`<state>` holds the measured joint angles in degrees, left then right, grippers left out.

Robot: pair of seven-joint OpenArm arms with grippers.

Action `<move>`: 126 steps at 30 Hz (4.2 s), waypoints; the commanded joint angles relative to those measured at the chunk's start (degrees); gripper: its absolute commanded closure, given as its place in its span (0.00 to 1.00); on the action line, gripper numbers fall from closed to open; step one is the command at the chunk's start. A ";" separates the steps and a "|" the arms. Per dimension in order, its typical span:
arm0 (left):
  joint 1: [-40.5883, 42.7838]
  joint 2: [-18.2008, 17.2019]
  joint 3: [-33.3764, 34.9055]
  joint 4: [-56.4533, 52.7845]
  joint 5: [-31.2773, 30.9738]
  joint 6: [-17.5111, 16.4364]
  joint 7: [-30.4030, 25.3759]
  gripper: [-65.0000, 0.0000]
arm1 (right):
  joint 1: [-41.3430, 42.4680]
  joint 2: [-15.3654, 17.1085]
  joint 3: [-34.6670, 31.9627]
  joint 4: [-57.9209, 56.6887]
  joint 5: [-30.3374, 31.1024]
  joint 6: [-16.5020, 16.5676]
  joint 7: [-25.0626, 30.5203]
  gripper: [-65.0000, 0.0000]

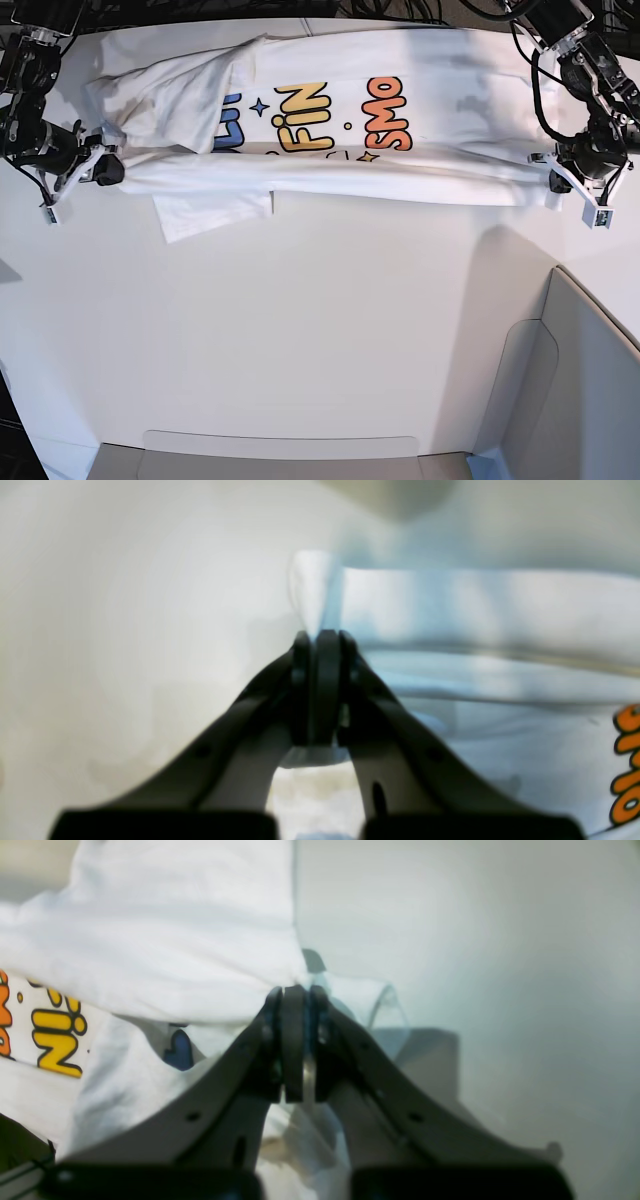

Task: Layout the t-shirt on the table in an organized manner, then fold the t-shirt properly
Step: 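Lift both side edges and fold them over toward the collar, then lay the folded edge down and open both grippers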

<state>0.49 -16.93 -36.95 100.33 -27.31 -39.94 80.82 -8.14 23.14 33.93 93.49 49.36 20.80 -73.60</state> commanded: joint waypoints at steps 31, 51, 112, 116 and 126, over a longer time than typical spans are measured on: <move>11.24 -0.26 -0.11 8.19 -0.16 -0.06 -0.82 1.00 | -4.65 0.64 2.59 0.70 0.26 0.35 0.77 1.00; 15.38 -0.26 4.99 8.11 0.01 -0.06 -0.82 1.00 | -6.32 0.38 2.07 0.62 0.17 -0.01 0.59 0.95; 17.66 -3.60 3.59 8.37 0.01 -0.06 -0.82 0.82 | -0.52 0.38 7.87 11.61 0.17 -0.01 0.94 0.84; 18.45 -3.60 4.99 8.37 0.01 -0.06 -0.82 0.82 | -0.52 0.38 7.87 11.61 0.17 -0.01 0.94 0.84; 17.93 -6.41 4.64 8.37 0.54 -0.06 -0.82 0.82 | -0.52 0.38 7.87 11.61 0.17 -0.01 0.94 0.84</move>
<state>18.72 -22.57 -32.01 107.72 -26.79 -40.10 80.60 -9.37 22.35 41.45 104.47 48.66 20.62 -73.71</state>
